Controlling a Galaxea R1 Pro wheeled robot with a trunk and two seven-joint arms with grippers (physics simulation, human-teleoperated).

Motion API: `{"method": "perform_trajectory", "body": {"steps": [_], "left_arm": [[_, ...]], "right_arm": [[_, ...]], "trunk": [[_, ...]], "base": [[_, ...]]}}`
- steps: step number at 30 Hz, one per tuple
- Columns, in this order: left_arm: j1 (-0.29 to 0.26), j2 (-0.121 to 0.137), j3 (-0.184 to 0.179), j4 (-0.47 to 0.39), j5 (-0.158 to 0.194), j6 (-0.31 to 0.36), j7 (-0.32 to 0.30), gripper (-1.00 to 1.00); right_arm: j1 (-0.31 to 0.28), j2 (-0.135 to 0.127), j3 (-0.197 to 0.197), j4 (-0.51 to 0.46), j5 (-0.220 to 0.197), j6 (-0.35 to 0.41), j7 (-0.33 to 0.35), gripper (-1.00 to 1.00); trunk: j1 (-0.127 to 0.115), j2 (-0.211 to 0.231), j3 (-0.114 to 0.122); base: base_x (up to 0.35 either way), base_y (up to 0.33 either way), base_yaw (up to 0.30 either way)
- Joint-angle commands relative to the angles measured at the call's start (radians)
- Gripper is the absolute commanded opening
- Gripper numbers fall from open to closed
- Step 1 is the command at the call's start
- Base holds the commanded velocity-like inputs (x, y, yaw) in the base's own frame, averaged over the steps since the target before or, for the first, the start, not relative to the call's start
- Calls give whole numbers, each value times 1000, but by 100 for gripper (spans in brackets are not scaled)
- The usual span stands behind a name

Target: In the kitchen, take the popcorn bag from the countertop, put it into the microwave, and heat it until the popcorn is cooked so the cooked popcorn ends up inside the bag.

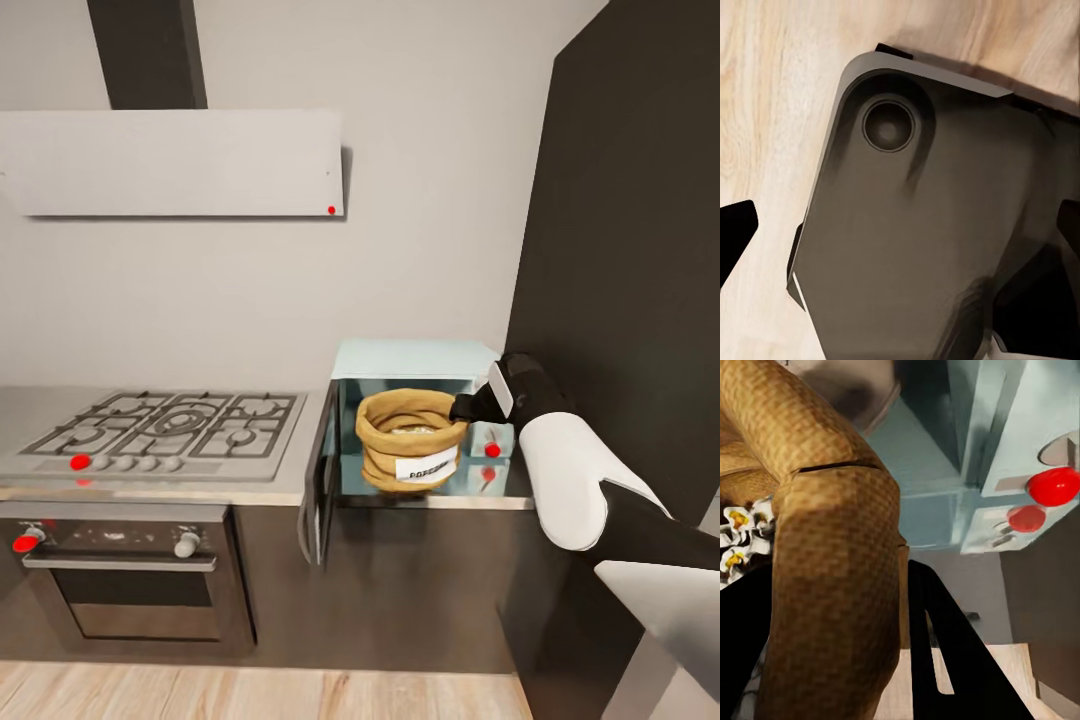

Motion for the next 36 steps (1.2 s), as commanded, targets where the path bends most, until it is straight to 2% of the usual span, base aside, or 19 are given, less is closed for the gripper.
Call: {"method": "perform_trajectory", "body": {"steps": [1, 14, 27, 36], "left_arm": [[0, 0, 7, -1, 0, -1, -1, 100], [0, 0, 7, -1, 0, -1, 0, 100], [0, 1, 7, -1, 0, -1, -1, 100], [0, 0, 10, -1, 1, -1, 1, 100]], "right_arm": [[-1, 1, -8, -2, 9, 3, 6, -100], [-1, 1, -8, -2, 10, 3, 6, -100], [-1, 0, -8, -1, 10, 3, 6, -100], [20, 9, 0, 1, 17, 3, 5, -100]], "trunk": [[1, -1, -1], [1, -1, -1], [1, -1, -1], [1, -1, -1]], "base": [[285, 0, 0], [75, 0, 0], [289, 0, 0], [17, 0, 0]]}}
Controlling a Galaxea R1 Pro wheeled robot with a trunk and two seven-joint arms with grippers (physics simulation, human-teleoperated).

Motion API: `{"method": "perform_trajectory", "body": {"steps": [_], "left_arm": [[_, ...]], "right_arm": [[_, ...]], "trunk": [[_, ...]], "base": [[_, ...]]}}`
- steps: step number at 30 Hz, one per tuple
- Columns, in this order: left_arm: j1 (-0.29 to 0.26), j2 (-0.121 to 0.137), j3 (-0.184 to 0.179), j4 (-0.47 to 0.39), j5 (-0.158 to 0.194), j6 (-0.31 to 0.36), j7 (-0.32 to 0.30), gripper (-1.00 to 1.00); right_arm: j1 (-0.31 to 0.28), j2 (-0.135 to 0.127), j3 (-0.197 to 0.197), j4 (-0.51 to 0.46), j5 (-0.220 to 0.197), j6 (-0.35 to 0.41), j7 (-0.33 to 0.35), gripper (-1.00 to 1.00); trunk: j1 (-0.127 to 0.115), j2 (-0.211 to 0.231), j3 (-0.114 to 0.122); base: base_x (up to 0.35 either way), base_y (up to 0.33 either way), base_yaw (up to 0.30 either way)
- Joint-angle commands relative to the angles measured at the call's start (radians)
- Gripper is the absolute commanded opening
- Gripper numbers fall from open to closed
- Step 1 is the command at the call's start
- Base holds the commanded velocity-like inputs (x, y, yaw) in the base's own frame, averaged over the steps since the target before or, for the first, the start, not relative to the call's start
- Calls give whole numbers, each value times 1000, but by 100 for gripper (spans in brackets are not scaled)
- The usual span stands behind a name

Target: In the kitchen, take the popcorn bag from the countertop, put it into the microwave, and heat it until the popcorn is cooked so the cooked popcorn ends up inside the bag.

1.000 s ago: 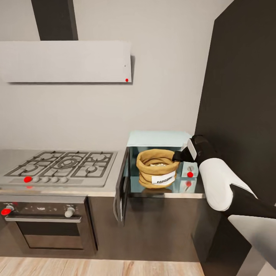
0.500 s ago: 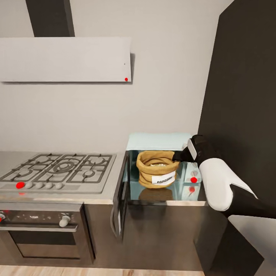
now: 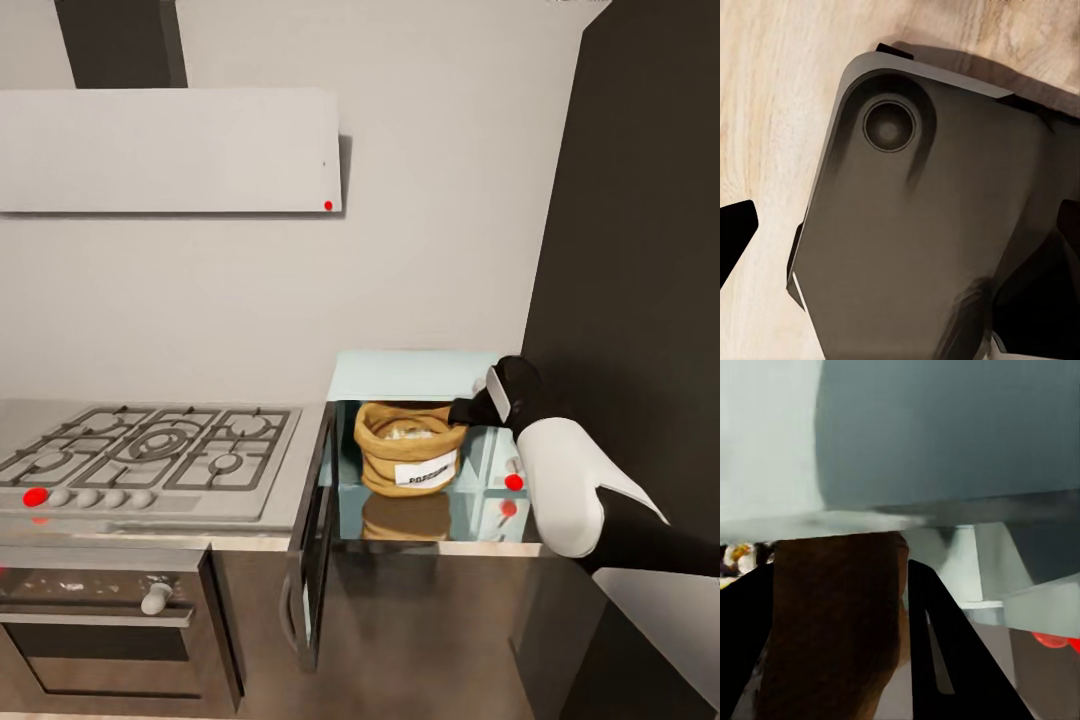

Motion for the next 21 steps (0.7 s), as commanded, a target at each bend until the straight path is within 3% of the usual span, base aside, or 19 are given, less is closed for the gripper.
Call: {"method": "perform_trajectory", "body": {"steps": [1, 16, 17, 21], "left_arm": [[0, 0, 8, -1, 0, -1, -1, 100], [0, 0, 8, -1, 0, -1, -1, 100], [0, 0, 8, -1, 0, -1, -1, 100], [0, 0, 8, -1, 0, -1, -1, 100]], "right_arm": [[-1, 2, -10, 5, 14, 3, 7, -100], [24, 4, -11, -33, 21, 3, 5, -100], [24, 4, -11, 28, 21, 3, 5, -100], [24, 4, -11, 28, 22, 3, 5, -100]], "trunk": [[0, 0, -1], [0, 0, -1], [0, 0, -1], [0, 0, -1]], "base": [[0, 0, 0], [0, 8, 0], [0, 151, 0], [0, 141, 0]]}}
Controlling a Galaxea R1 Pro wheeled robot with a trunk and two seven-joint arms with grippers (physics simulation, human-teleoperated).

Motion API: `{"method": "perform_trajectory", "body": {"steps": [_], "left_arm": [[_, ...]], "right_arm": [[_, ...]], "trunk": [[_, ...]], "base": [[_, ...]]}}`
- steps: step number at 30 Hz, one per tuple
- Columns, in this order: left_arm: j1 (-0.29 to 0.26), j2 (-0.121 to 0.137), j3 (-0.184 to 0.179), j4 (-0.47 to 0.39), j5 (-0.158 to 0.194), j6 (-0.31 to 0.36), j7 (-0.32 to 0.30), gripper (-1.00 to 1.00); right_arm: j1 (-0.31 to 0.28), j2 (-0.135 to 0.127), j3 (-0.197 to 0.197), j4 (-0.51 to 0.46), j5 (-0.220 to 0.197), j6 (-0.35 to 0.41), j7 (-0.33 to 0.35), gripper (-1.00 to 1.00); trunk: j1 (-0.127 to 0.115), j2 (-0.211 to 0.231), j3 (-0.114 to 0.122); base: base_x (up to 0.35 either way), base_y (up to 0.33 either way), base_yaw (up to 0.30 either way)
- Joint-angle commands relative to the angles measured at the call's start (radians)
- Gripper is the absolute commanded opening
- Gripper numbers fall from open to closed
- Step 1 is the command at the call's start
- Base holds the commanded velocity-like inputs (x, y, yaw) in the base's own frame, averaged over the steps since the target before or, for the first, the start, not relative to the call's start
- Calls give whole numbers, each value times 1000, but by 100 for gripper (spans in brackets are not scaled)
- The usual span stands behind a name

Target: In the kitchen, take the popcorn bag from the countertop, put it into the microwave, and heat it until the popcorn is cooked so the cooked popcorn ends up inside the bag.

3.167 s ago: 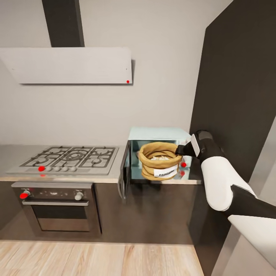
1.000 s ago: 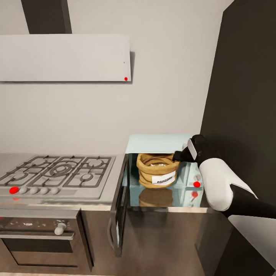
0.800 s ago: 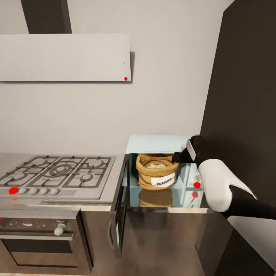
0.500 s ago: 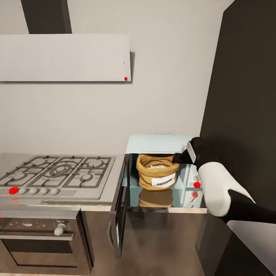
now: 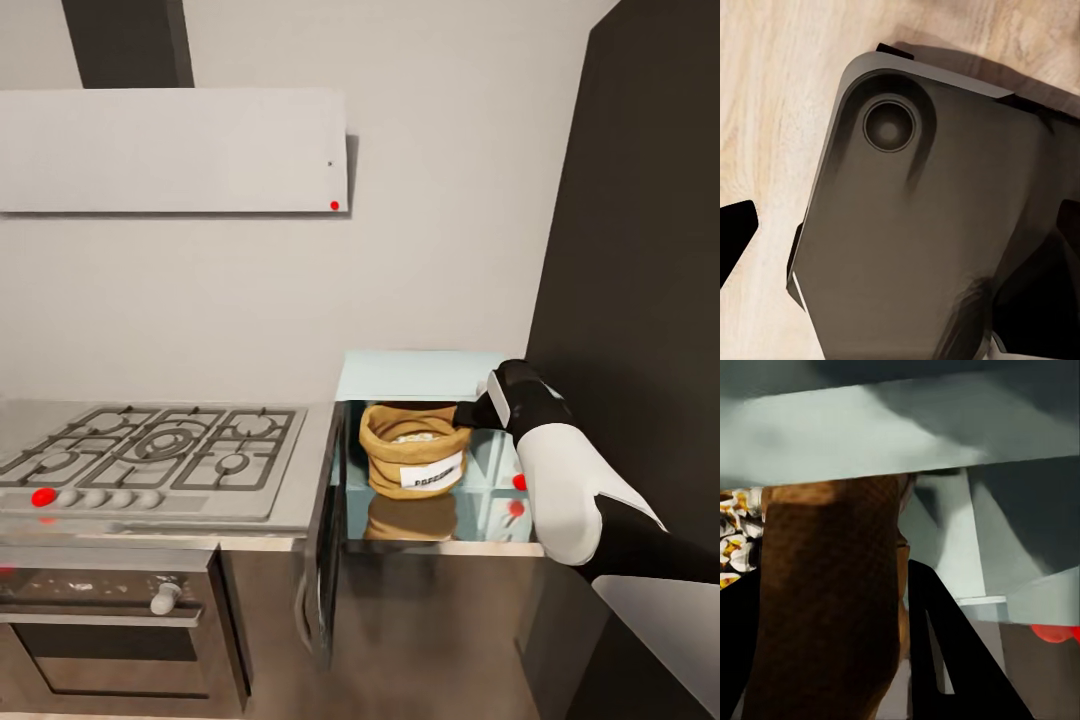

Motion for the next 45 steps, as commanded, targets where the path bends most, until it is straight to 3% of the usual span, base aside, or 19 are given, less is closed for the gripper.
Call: {"method": "perform_trajectory", "body": {"steps": [1, 26, 34, 36, 39, 45], "left_arm": [[0, 0, 7, -1, 0, -1, -1, 100], [0, 0, 7, -1, 0, -1, -1, 100], [0, 0, 7, -1, 0, -1, -1, 100], [0, 0, 7, -1, 0, -1, -1, 100], [0, 0, 7, -1, 0, -1, -1, 100], [0, 0, 7, -1, 0, -1, -1, 100]], "right_arm": [[0, 2, -8, 61, -18, 3, 5, -100], [0, -1, -12, 61, -23, 3, 2, -100], [-1, 0, -18, 58, -28, 3, -55, -100], [-1, 0, -35, 58, -30, -6, -81, -100], [-1, 0, -92, 58, -30, -21, -122, -100], [0, 4, -108, 59, -30, -54, -154, -100]], "trunk": [[0, 0, -1], [0, 0, -1], [0, 0, -1], [0, 0, -1], [0, 0, -1], [0, 0, -1]], "base": [[0, 37, 0], [-7, 17, 0], [0, 0, 0], [0, 0, 0], [0, 0, 0], [0, 0, 0]]}}
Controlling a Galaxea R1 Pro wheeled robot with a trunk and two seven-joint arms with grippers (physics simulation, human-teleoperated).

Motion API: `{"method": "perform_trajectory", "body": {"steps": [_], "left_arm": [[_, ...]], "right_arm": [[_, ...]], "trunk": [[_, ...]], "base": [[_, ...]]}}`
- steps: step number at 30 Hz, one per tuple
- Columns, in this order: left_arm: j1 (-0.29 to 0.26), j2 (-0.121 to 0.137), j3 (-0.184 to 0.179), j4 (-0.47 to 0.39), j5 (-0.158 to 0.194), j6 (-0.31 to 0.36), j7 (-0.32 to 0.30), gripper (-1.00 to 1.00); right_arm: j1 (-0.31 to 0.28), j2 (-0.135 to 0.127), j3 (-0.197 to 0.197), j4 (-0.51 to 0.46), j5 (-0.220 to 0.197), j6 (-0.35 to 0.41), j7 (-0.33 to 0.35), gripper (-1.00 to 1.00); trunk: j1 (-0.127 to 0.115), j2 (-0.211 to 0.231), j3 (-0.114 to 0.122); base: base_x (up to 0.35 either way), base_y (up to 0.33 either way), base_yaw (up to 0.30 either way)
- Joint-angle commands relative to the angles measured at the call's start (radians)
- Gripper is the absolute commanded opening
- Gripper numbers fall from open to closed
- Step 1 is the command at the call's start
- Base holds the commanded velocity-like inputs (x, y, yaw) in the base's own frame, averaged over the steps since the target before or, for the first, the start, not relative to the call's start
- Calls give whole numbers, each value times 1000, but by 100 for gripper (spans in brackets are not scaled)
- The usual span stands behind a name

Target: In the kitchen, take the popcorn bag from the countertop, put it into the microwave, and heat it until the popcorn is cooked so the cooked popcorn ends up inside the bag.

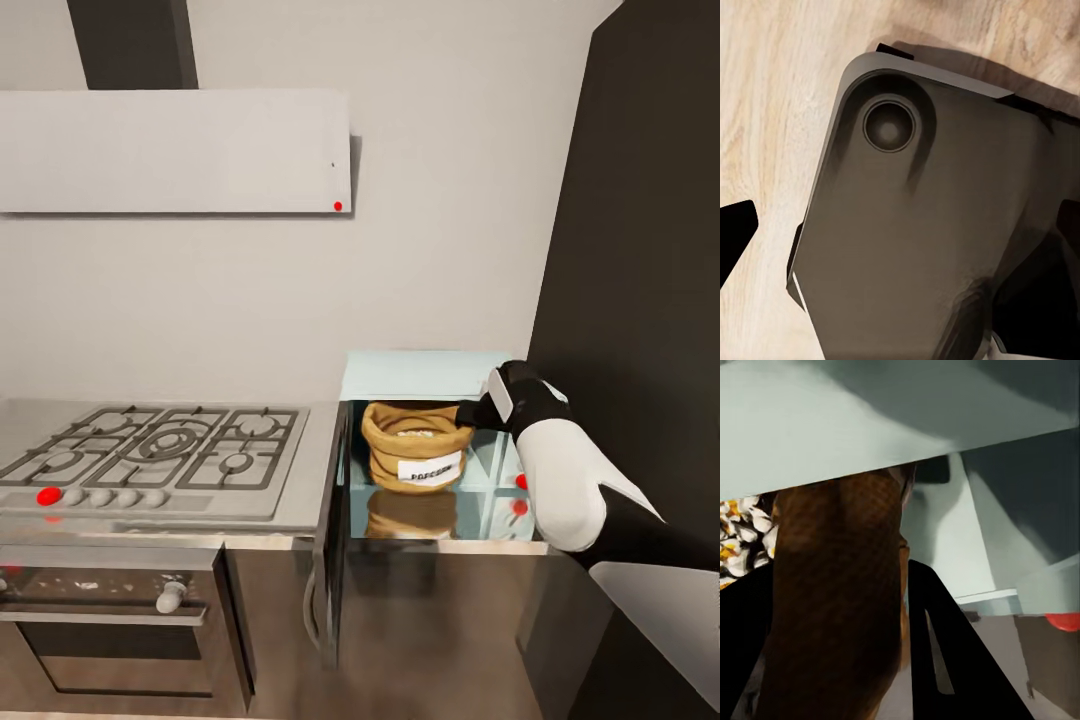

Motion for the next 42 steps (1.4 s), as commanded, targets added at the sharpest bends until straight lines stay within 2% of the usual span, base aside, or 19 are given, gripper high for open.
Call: {"method": "perform_trajectory", "body": {"steps": [1, 8, 9, 17, 25, 28, 29, 34, 42], "left_arm": [[0, 0, 8, -1, 0, -1, -1, 100], [0, 0, 8, -1, 0, -1, -1, 100], [0, -2, 11, -5, 4, -5, -1, 100], [0, -2, 11, -5, 5, -6, -1, 100], [0, -2, 11, -5, 4, -6, -1, 100], [0, -2, 11, -6, 4, -6, -1, 100], [0, -2, 11, -6, 4, -6, -1, 100], [0, -2, 10, -5, 4, -6, -1, 100], [0, -1, 10, -6, 4, -6, -1, 100]], "right_arm": [[28, 6, -7, -1, 33, -12, -25, -100], [30, 10, -10, 2, 29, -68, -56, -100], [10, 20, -7, 7, -5, -66, -60, -100], [15, 43, 1, -6, 16, -61, -58, -100], [15, 44, 0, -7, 14, -59, -62, -100], [15, 42, -1, -6, 2, -60, -76, -100], [15, 41, -2, 35, 2, -61, -87, -100], [15, 33, -2, 81, 1, -68, -93, -100], [15, 32, -4, 91, 1, -69, -93, -100]], "trunk": [[0, 0, -1], [0, 0, -1], [-2, 5, -1], [-2, 5, -1], [-2, 5, -1], [-2, 5, -1], [-2, 5, -1], [-2, 5, -1], [-2, 5, -1]], "base": [[0, 0, 0], [0, 0, 0], [0, 0, 0], [0, 0, 0], [0, 0, 0], [0, 0, 0], [0, 0, 0], [0, 0, 0], [0, 0, 0]]}}
